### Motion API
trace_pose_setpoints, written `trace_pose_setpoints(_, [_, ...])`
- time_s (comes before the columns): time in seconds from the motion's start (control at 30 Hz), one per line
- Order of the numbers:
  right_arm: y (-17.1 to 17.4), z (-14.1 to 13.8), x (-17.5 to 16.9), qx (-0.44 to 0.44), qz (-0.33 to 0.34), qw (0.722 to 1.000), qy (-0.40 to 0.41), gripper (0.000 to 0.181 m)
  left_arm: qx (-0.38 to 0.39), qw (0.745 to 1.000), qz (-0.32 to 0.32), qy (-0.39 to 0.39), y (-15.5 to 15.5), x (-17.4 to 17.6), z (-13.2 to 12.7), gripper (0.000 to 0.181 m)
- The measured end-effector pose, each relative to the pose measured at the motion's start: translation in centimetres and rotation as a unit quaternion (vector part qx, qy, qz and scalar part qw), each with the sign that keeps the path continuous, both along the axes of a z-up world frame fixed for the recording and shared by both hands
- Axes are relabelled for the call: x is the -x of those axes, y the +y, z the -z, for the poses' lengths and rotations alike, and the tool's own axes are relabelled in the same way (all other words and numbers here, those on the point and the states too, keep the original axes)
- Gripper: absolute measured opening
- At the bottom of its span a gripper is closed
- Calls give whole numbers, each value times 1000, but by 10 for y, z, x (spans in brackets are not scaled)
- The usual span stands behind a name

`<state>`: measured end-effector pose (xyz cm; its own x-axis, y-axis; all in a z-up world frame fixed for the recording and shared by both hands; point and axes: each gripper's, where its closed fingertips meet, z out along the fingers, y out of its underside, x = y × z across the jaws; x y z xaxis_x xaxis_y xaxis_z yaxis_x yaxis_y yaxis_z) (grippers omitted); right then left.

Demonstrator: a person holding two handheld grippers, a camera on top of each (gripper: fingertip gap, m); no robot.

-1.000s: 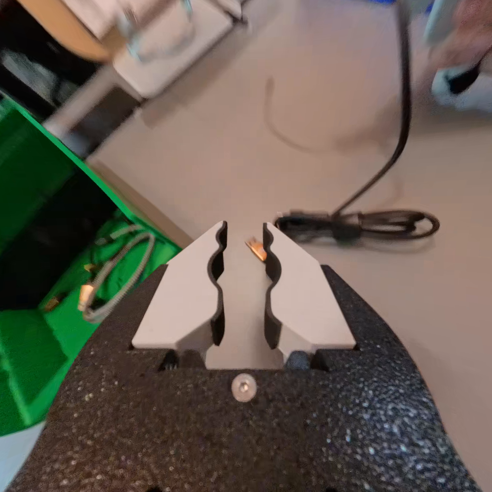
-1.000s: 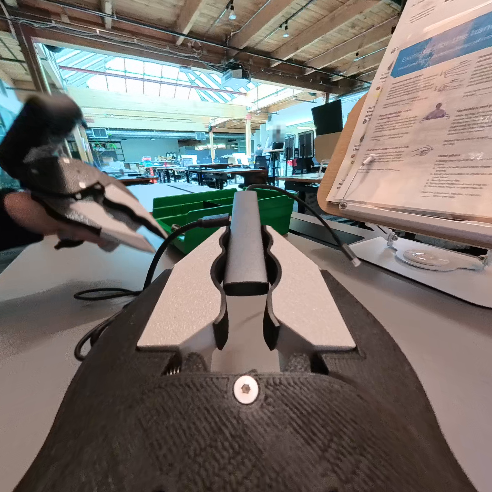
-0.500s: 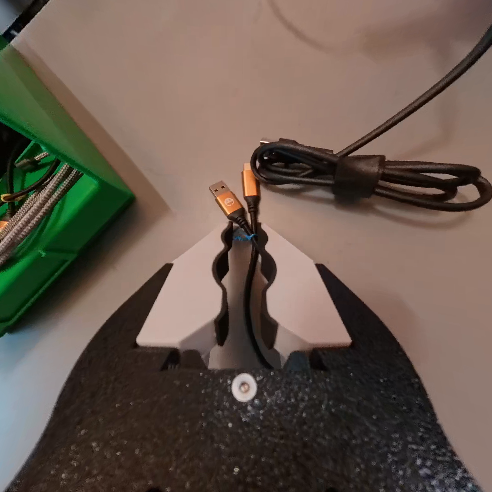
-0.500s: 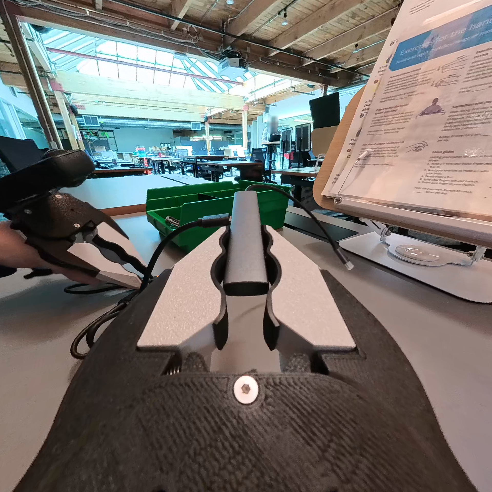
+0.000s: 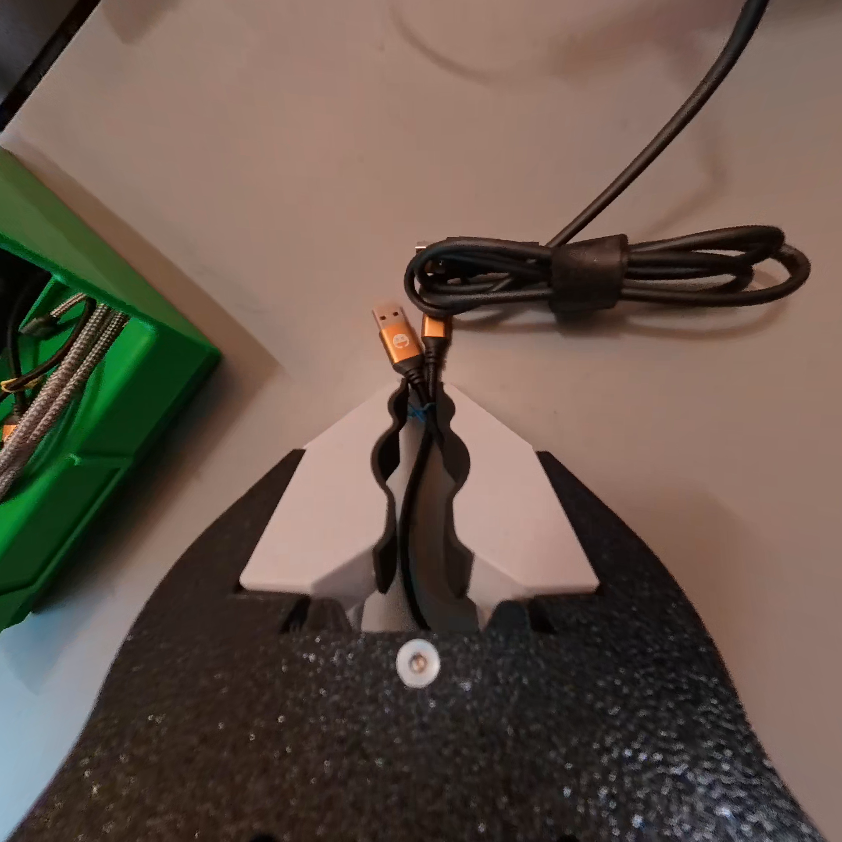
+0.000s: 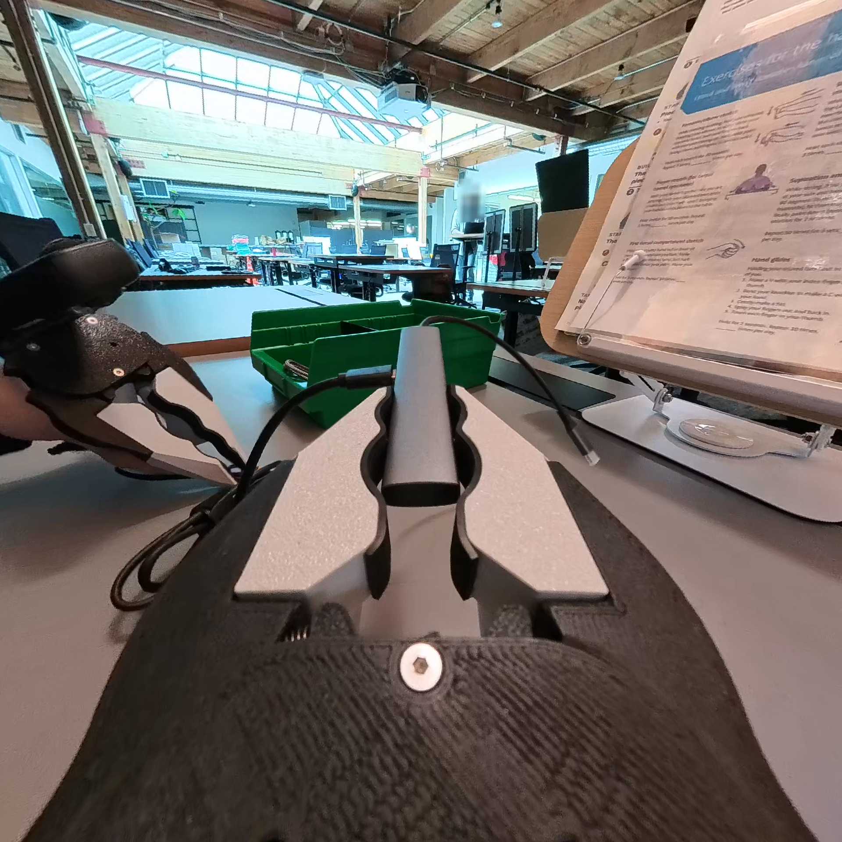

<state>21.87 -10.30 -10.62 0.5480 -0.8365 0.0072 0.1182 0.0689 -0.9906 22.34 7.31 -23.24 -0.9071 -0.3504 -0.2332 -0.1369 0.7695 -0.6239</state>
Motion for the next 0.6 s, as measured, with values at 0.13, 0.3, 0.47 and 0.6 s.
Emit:
trace_pose_setpoints(0.13, [1,1,0,2,-2,1000,2,22,4,1000,-10,-2,4,-4,-4,11])
trace_pose_setpoints(0.3, [0,1,0,1,0,1000,0,22,31,999,-32,4,1,-4,-11,15])
trace_pose_setpoints(0.47, [0,-1,1,-7,-2,1000,1,22,-8,999,-53,-9,8,-9,-3,14])
trace_pose_setpoints(0.6, [-2,-4,1,-31,-7,999,2,22,-26,998,-54,-28,5,-10,-2,3])
